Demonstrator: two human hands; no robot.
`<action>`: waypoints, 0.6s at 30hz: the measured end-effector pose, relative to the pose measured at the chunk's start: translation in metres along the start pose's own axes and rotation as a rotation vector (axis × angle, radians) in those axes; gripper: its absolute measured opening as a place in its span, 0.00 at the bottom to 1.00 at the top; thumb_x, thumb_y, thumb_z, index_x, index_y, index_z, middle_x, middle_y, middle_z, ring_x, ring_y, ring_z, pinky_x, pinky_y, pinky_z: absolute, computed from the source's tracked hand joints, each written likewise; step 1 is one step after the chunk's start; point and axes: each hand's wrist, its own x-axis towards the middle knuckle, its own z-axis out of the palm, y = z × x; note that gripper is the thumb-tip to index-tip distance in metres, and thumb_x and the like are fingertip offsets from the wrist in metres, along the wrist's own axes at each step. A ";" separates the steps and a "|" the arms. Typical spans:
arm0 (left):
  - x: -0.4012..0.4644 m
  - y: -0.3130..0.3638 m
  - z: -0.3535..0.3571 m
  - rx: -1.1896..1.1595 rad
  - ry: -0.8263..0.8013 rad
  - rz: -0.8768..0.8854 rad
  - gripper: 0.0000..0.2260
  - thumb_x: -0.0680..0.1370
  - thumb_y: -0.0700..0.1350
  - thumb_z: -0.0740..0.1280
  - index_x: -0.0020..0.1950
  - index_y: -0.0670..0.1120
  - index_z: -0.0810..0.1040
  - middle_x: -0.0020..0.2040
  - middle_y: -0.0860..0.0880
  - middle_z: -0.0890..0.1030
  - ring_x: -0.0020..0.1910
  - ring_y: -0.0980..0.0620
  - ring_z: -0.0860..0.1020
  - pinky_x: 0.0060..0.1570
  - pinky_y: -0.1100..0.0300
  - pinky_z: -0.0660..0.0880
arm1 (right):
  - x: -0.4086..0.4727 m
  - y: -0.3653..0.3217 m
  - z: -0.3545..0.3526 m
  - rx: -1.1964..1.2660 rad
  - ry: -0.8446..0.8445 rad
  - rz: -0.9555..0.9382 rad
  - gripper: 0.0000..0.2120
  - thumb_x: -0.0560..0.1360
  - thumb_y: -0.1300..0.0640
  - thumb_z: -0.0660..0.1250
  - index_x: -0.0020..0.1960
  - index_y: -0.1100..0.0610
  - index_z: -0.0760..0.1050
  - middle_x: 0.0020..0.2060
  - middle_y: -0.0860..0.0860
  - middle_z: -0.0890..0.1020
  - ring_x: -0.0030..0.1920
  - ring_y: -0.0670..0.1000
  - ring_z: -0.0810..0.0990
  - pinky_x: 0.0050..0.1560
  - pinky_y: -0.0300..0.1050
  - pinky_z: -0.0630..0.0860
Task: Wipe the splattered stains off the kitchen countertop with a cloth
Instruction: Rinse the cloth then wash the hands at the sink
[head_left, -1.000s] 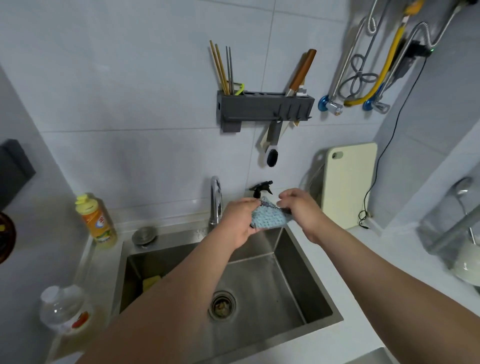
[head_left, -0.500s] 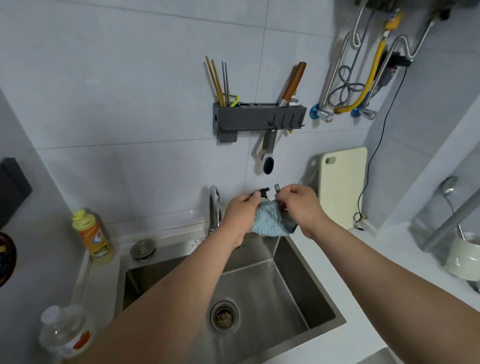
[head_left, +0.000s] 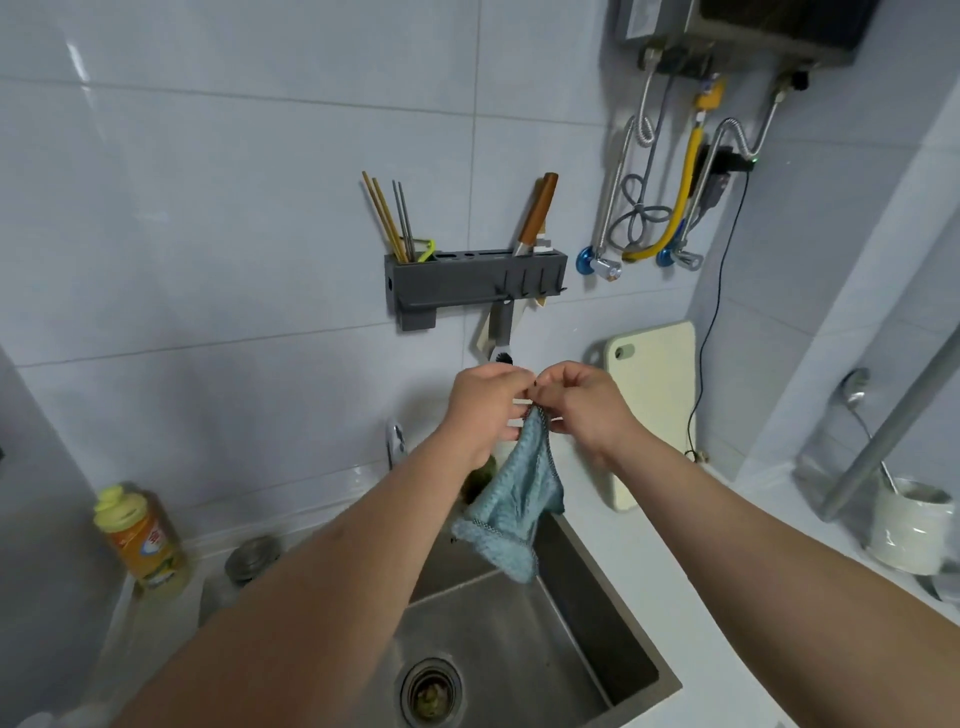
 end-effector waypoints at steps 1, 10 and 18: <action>0.006 0.005 0.005 0.001 0.005 -0.010 0.03 0.78 0.42 0.72 0.51 0.45 0.83 0.46 0.43 0.87 0.46 0.44 0.87 0.47 0.44 0.84 | 0.003 -0.001 -0.004 0.004 0.009 0.003 0.03 0.73 0.65 0.72 0.43 0.59 0.79 0.36 0.56 0.80 0.36 0.53 0.79 0.38 0.48 0.78; 0.065 0.048 0.044 0.166 -0.005 -0.036 0.08 0.79 0.43 0.74 0.54 0.40 0.81 0.45 0.43 0.86 0.44 0.44 0.87 0.41 0.49 0.84 | 0.056 -0.014 -0.050 0.106 -0.023 0.034 0.02 0.75 0.55 0.72 0.45 0.53 0.82 0.39 0.52 0.85 0.37 0.49 0.79 0.38 0.43 0.77; 0.113 0.057 0.075 -0.006 0.101 -0.097 0.04 0.81 0.41 0.70 0.48 0.41 0.83 0.40 0.45 0.85 0.35 0.49 0.85 0.34 0.56 0.84 | 0.133 -0.028 -0.080 0.035 -0.063 0.006 0.03 0.73 0.62 0.70 0.43 0.59 0.82 0.34 0.56 0.82 0.32 0.49 0.78 0.33 0.41 0.74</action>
